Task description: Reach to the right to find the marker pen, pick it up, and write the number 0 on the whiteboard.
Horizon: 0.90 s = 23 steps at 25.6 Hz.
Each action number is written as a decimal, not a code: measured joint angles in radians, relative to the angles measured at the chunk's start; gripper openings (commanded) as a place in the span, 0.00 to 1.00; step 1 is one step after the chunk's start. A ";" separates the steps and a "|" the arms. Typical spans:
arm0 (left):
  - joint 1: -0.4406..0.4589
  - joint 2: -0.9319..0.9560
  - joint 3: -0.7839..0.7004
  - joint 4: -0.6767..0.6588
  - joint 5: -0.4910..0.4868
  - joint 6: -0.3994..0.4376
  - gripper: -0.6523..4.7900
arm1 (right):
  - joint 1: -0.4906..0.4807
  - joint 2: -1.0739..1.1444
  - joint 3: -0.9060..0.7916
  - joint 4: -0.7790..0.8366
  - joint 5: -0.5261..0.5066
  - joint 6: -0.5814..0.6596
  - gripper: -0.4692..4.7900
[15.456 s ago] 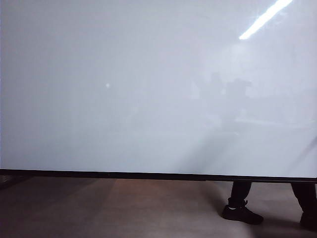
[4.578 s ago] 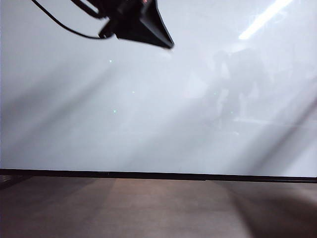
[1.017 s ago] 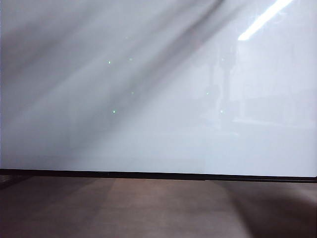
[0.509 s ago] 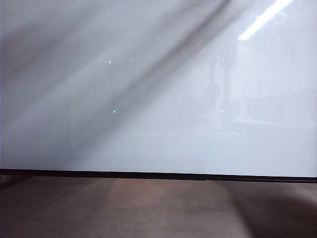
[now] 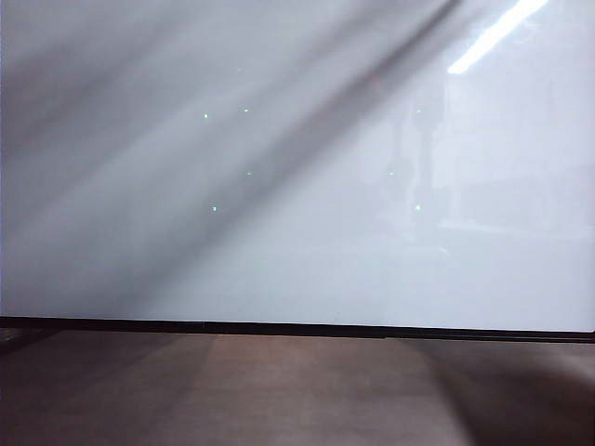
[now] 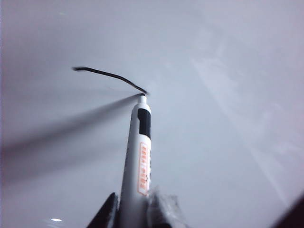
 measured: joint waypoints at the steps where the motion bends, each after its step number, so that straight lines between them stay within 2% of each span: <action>1: 0.000 0.000 0.000 0.000 0.002 0.000 0.11 | 0.002 -0.015 -0.003 -0.007 -0.046 0.000 0.08; 5: 0.000 -0.003 0.000 -0.017 0.003 0.000 0.11 | 0.108 -0.151 0.001 -0.010 -0.118 0.023 0.08; 6: 0.000 -0.004 0.000 -0.016 0.003 0.000 0.11 | 0.111 -0.157 0.008 0.014 -0.124 0.023 0.08; 9: 0.000 -0.006 0.000 -0.018 0.003 0.000 0.11 | 0.094 -0.089 0.001 0.008 -0.053 0.024 0.08; 12: -0.003 -0.006 0.000 -0.055 0.003 0.000 0.11 | 0.095 -0.049 -0.017 -0.064 -0.060 0.015 0.08; 15: 0.001 -0.006 0.000 -0.077 0.003 0.000 0.11 | 0.090 -0.043 -0.003 0.003 -0.055 0.014 0.08; 23: 0.000 -0.006 0.000 -0.100 0.003 0.000 0.11 | 0.091 -0.002 -0.005 0.030 -0.039 0.014 0.08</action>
